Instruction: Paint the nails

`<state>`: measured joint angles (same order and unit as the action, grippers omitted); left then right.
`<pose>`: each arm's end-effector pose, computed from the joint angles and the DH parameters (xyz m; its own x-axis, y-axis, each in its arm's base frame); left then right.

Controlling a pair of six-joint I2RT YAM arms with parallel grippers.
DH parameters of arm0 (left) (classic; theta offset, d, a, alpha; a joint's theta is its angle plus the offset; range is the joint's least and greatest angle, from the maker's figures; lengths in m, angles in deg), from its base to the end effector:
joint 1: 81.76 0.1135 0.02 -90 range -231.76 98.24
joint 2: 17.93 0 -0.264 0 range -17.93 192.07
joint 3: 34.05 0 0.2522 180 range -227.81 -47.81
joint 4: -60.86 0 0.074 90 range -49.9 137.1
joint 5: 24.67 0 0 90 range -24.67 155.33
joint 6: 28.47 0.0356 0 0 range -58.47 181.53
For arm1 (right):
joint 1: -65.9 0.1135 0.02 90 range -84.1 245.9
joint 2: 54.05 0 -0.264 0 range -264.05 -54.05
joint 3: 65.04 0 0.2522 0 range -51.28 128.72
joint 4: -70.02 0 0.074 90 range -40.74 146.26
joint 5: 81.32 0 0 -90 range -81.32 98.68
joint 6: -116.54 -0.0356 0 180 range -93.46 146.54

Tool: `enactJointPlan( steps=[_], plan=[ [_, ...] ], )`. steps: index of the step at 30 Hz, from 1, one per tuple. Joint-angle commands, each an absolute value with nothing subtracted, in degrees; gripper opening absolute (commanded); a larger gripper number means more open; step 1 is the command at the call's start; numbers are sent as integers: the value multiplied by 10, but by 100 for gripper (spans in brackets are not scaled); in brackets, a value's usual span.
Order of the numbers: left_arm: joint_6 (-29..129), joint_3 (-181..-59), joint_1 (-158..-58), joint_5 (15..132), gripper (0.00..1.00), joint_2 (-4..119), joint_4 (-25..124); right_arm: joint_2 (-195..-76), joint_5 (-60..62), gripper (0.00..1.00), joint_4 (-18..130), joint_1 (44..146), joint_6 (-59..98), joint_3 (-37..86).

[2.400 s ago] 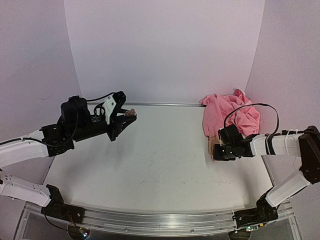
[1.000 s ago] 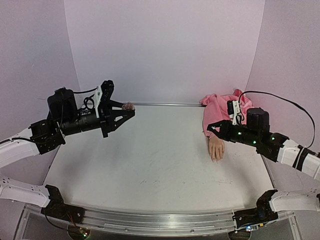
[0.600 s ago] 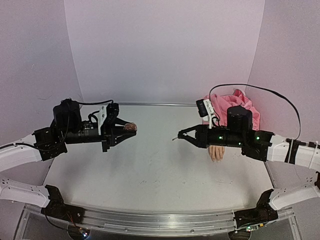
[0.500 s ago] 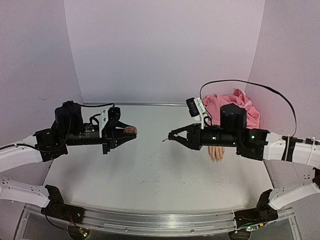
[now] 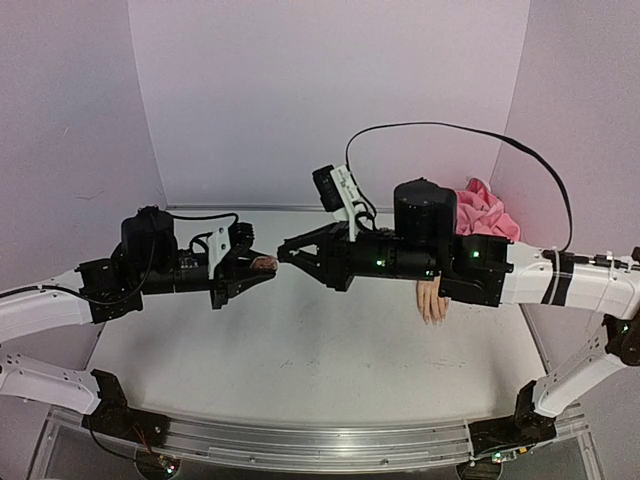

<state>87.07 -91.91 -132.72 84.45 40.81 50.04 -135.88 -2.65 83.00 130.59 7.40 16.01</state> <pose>0.1425 -0.1942 0.3135 0.2883 0.2913 -0.9122 0.8995 0.2443 0.3623 0.1395 0.3114 0.3944 -0.2322 0.2610 -0.9370 -0.9446 0.1694 0.2813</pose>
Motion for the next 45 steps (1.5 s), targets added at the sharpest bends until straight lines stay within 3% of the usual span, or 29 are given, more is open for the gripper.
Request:
enactJointPlan(
  steps=[1, 45],
  plan=[
    [884, -918, -1330, 821, 0, 411, 526, -1362, 20, 0, 824, 1310, 89, 197],
    [884, -922, -1332, 827, 0, 417, 526, -1443, 31, 0, 743, 1311, 50, 274]
  ],
)
